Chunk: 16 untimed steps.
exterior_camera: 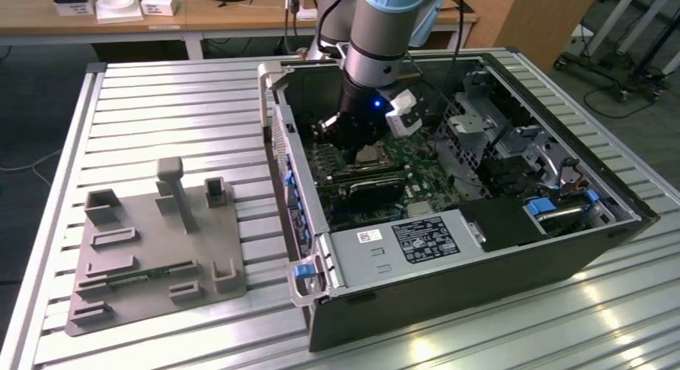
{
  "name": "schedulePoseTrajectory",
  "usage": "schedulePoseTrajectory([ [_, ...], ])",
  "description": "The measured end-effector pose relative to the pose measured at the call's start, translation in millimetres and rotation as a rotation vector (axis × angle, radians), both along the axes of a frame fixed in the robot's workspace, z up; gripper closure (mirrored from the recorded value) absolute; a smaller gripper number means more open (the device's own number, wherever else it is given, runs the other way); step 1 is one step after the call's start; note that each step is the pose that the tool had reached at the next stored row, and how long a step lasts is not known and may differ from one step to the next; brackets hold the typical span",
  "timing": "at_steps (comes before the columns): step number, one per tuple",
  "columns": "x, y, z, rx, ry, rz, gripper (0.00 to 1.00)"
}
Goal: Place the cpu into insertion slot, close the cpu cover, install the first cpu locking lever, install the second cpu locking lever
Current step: 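Install the second cpu locking lever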
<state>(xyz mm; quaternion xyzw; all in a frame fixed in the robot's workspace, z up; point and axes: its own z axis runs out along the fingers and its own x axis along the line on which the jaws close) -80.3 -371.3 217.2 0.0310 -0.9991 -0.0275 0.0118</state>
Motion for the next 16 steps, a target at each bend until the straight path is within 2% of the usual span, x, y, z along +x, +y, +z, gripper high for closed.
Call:
schedulePoseTrajectory([
  [10, 0.0, 0.0, 7.4, 0.0000, 0.0000, 0.000, 0.90],
  [16, 0.0, 0.0, 8.2, 0.0000, 0.0000, 0.000, 0.90],
])
